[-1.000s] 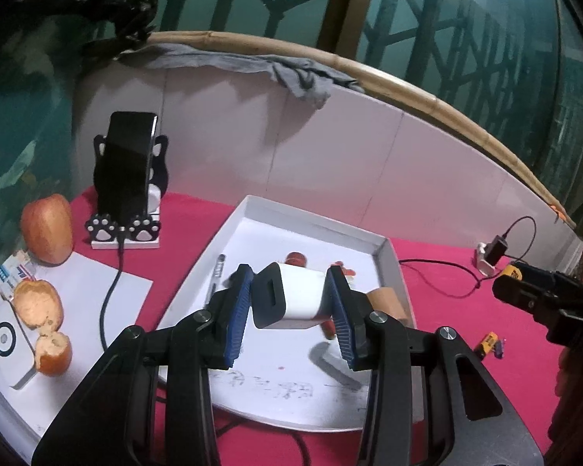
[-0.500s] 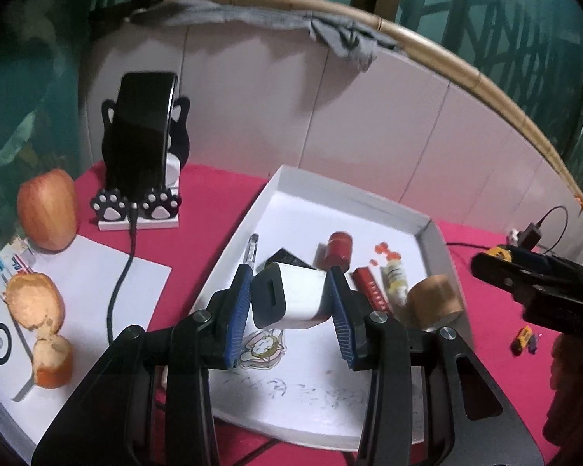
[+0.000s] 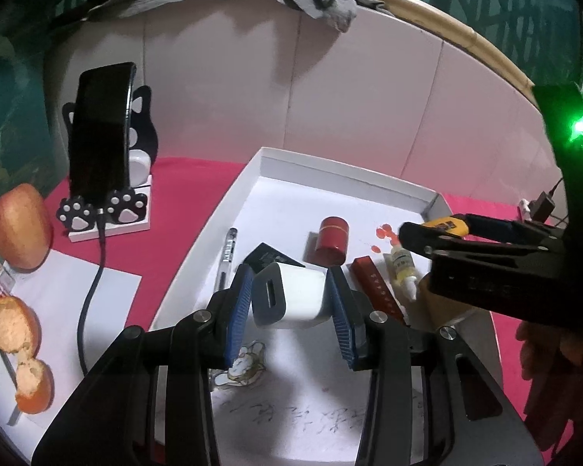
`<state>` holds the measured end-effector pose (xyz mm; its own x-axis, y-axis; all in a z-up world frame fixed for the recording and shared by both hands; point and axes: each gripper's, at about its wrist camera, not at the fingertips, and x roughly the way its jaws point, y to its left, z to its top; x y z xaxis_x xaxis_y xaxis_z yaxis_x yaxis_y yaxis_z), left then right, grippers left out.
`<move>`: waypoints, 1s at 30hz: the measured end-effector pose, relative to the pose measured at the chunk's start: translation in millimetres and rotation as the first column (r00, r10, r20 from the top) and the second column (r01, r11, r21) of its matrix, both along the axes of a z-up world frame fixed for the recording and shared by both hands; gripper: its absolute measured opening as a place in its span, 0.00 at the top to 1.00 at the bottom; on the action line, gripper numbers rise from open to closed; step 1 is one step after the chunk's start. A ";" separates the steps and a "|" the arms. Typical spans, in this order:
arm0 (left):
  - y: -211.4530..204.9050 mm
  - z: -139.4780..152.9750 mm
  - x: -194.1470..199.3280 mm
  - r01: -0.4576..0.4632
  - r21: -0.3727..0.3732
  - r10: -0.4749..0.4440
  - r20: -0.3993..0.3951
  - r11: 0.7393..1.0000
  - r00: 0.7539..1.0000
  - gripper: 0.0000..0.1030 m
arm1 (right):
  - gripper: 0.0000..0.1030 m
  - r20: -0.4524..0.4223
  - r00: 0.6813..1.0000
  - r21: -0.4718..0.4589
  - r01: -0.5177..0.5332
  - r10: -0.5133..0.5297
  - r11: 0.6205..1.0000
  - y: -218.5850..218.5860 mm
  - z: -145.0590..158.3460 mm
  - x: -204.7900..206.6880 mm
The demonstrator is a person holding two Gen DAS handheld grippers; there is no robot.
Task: Organize rigid objects
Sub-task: 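Open both grippers to drop the charger cube and lighter into the tray, then move the right gripper to the blue binder clip and close on it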
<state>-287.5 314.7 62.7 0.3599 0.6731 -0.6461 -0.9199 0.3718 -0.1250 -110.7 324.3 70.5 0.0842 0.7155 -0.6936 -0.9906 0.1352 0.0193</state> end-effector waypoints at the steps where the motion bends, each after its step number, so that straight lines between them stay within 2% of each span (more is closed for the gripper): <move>1: -0.2 0.0 1.6 0.003 0.003 -0.003 -0.003 1.000 1.000 0.63 | 0.21 -0.002 1.000 -0.001 0.004 -0.004 1.000 1.0 -0.8 0.6; 8: -1.8 1.5 0.7 -0.001 0.004 0.001 0.002 1.000 1.000 0.62 | 0.20 -0.033 0.999 0.011 0.017 -0.016 1.000 3.1 -4.0 5.8; 9: -3.2 1.5 -0.3 -0.007 0.004 0.007 0.001 1.000 1.000 0.58 | 0.20 -0.042 0.999 0.010 0.009 -0.009 1.000 3.1 -4.5 5.8; 10: -3.8 2.1 -1.4 -0.015 0.005 0.015 0.000 1.000 1.000 0.44 | 0.17 -0.042 0.999 0.010 0.006 -0.006 1.000 2.8 -4.6 5.3; 11: -5.0 3.2 -2.8 -0.023 0.010 0.022 0.003 1.000 1.000 0.34 | 0.14 -0.040 0.999 0.013 0.003 -0.003 1.000 1.7 -4.5 4.6; 12: -6.4 4.3 -4.1 -0.025 0.015 0.025 0.008 1.000 1.000 0.17 | 0.10 -0.041 0.999 0.019 -0.001 0.001 1.000 0.2 -4.1 3.7; 15: -11.5 10.9 -9.1 -0.043 0.039 0.043 0.020 0.998 0.999 0.12 | 0.00 -0.030 1.000 0.032 0.001 0.000 0.999 -3.9 -3.4 -0.4; 16: -13.3 13.8 -11.9 -0.063 0.050 0.062 0.026 0.997 0.998 0.04 | 0.00 -0.028 1.000 0.035 0.000 0.001 0.999 -4.9 -3.2 -1.5; 17: -15.2 16.8 -14.9 -0.079 0.061 0.077 0.034 0.995 0.996 0.00 | 0.00 -0.031 0.999 0.036 -0.005 0.007 0.999 -5.8 -3.1 -2.6; 22: -29.4 29.4 -30.0 -0.128 0.089 0.121 0.078 0.988 0.990 0.00 | 0.00 -0.040 0.999 0.053 -0.009 0.011 0.999 -17.9 -1.8 -4.7; 27: -43.5 38.2 -35.3 -0.129 0.101 0.118 0.108 0.987 0.987 0.00 | 0.00 -0.089 0.996 0.096 0.005 0.003 0.995 -47.5 3.3 3.3; 30: -48.6 44.2 -35.0 -0.129 0.110 0.116 0.117 0.986 0.986 0.00 | 0.00 -0.082 0.997 0.122 0.009 0.001 0.993 -67.4 7.7 8.3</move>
<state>-322.5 266.2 106.9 0.3342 0.7850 -0.5216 -0.9425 0.2748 -0.1903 -102.4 256.8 78.2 0.0338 0.7948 -0.6059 -0.9845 0.1309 0.1168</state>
